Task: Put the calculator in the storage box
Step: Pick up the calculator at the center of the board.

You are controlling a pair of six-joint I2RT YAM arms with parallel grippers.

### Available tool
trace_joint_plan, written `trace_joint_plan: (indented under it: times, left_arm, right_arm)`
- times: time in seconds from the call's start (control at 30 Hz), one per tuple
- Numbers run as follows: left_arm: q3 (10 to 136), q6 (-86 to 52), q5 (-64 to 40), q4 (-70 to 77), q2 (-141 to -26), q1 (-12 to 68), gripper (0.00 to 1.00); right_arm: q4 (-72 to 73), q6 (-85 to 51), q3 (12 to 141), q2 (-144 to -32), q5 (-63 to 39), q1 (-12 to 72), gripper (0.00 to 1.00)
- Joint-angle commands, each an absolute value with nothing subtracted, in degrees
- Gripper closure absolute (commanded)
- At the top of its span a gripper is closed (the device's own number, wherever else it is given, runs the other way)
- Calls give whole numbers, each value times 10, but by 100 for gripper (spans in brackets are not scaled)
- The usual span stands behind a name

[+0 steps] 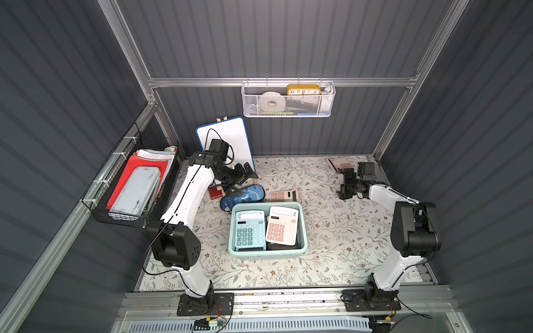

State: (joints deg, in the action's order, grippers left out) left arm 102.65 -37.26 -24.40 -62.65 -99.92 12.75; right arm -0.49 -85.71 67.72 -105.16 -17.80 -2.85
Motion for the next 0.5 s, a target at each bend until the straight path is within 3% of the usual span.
trace_joint_plan:
  times: [0.0,0.47]
  left_arm:
    - [1048,-365,-238,-634,-1012,125,1]
    - [1085,-368,-215,-630,-1046,116,1]
  right_arm:
    - [84,-975,701,-1086,-111,-30,3]
    - [186,-1101,783,-1251,-80,-29,10]
